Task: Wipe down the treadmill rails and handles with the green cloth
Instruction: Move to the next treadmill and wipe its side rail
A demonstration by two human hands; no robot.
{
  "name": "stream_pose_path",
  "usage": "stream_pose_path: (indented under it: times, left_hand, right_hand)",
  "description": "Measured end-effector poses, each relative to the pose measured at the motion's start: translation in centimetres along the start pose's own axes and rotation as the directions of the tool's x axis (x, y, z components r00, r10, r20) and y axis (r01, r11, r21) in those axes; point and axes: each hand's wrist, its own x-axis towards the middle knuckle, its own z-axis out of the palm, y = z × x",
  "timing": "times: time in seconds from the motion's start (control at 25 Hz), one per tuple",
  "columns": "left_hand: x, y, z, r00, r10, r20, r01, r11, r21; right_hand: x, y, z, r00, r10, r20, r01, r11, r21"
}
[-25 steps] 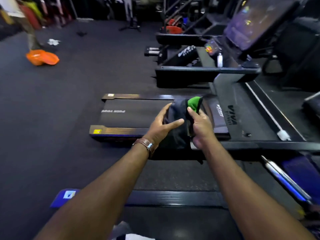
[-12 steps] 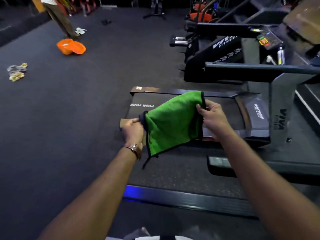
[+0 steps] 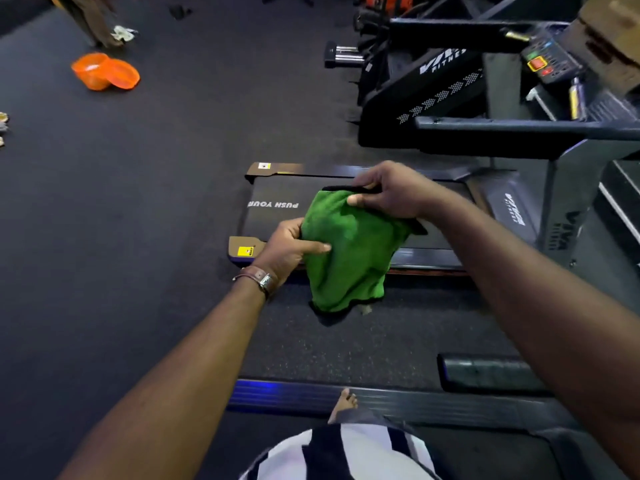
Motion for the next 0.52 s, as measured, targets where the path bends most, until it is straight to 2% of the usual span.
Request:
stream_pose_path:
  times: [0.12, 0.16, 0.2, 0.24, 0.28, 0.32, 0.36, 0.4, 0.44, 0.52]
  left_hand:
    - [1.7, 1.5, -1.2, 1.000, -0.005, -0.022, 0.001, 0.984, -0.179]
    - [2.3, 1.6, -1.8, 0.999, -0.020, -0.047, 0.008, 0.969, -0.249]
    - [2.9, 1.8, -2.4, 0.996, -0.043, -0.075, 0.017, 0.951, -0.309]
    - [3.5, 1.7, -3.0, 0.993, -0.065, -0.100, 0.025, 0.933, -0.360]
    - [4.1, 1.5, -3.7, 0.990, -0.078, -0.117, 0.025, 0.916, -0.401]
    - [4.9, 1.1, -4.4, 0.988, -0.082, -0.128, 0.018, 0.899, -0.438]
    - [5.7, 0.9, -5.0, 0.986, -0.087, -0.139, 0.011, 0.880, -0.476]
    - [6.5, 0.7, -5.7, 0.981, -0.101, -0.166, 0.000, 0.853, -0.522]
    - [7.6, 0.5, -6.6, 0.971, -0.125, -0.205, -0.013, 0.825, -0.565]
    - [9.4, 0.2, -9.0, 0.955, -0.152, -0.255, -0.025, 0.814, -0.580]
  right_hand:
    - [2.4, 4.1, -1.4, 0.945, 0.140, 0.297, -0.127, 0.990, -0.062]
    - [3.1, 5.3, -1.0, 0.928, 0.142, 0.346, -0.162, 0.986, 0.029]
    - [4.0, 6.7, -0.4, 0.934, 0.128, 0.333, -0.212, 0.949, 0.232]
    - [5.0, 7.8, 0.6, 0.949, 0.129, 0.289, -0.265, 0.824, 0.501]
    - [5.9, 8.7, 1.7, 0.959, 0.173, 0.226, -0.284, 0.616, 0.735]
    - [7.0, 9.6, 2.9, 0.956, 0.221, 0.192, -0.263, 0.359, 0.896]
    - [7.9, 10.3, 4.4, 0.950, 0.252, 0.182, -0.222, 0.140, 0.965]
    - [8.7, 10.7, 6.1, 0.942, 0.265, 0.207, -0.213, -0.008, 0.977]
    - [9.6, 10.5, 7.7, 0.938, 0.256, 0.235, -0.230, -0.050, 0.972]
    - [11.9, 9.7, 10.5, 0.934, 0.254, 0.251, -0.282, 0.090, 0.955]
